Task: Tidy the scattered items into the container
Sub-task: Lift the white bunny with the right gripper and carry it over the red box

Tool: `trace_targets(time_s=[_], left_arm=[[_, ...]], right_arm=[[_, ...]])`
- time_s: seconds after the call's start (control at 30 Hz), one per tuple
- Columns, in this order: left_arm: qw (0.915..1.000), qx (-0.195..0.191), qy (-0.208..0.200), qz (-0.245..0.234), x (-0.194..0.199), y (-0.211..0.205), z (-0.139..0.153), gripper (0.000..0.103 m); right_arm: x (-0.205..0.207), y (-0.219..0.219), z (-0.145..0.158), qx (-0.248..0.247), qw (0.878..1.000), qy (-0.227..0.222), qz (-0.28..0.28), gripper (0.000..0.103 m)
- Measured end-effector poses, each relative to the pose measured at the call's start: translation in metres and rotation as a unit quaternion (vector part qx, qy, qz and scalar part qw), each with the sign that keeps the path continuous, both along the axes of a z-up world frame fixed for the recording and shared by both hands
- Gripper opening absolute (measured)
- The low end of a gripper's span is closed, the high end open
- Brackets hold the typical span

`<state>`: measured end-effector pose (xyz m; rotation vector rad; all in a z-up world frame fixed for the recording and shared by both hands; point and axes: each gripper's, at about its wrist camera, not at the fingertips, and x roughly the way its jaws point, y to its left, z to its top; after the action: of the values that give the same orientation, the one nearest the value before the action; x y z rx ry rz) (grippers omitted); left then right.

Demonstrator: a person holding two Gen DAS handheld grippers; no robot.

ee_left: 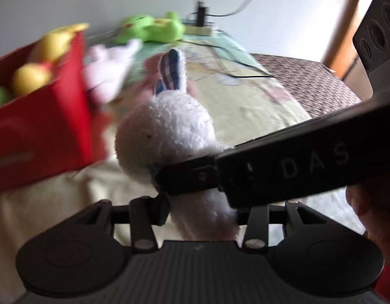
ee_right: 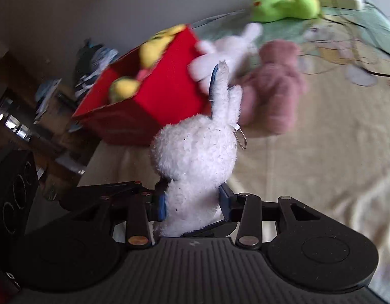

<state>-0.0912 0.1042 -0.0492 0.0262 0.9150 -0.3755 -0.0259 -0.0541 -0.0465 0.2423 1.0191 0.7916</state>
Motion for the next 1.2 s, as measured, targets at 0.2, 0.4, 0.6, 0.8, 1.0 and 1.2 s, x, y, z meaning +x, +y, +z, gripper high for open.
trace_targets(time_s=[0.2,0.4,0.6,0.8,1.0,1.2], left_arm=[[0.999,-0.008,0.005,0.043,-0.022,0.056,0.009,0.046],[0.9987,-0.002,-0.004,0.051,-0.035,0.124,0.024,0.046],[0.9986,0.004,-0.017,0.049,-0.041,0.196,0.034,0.046],[0.9985,0.002,-0.035,0.042,-0.042,0.249,0.044,0.046],[0.9963,0.0,-0.082,0.025,-0.027,0.282,0.074,0.046],[0.9929,-0.011,-0.116,0.022,0.022,0.299,0.095,0.046]], right_arm=[[-0.015,0.059,0.007,0.002,0.997,-0.008,0.072,0.043],[-0.026,0.128,0.018,0.012,0.995,-0.017,0.101,0.043],[-0.036,0.201,0.027,0.017,0.993,-0.031,0.112,0.043],[-0.042,0.248,0.034,0.03,0.994,-0.041,0.101,0.043],[-0.037,0.265,0.056,0.067,0.993,-0.069,0.067,0.043],[-0.007,0.279,0.076,0.092,0.991,-0.1,0.014,0.043]])
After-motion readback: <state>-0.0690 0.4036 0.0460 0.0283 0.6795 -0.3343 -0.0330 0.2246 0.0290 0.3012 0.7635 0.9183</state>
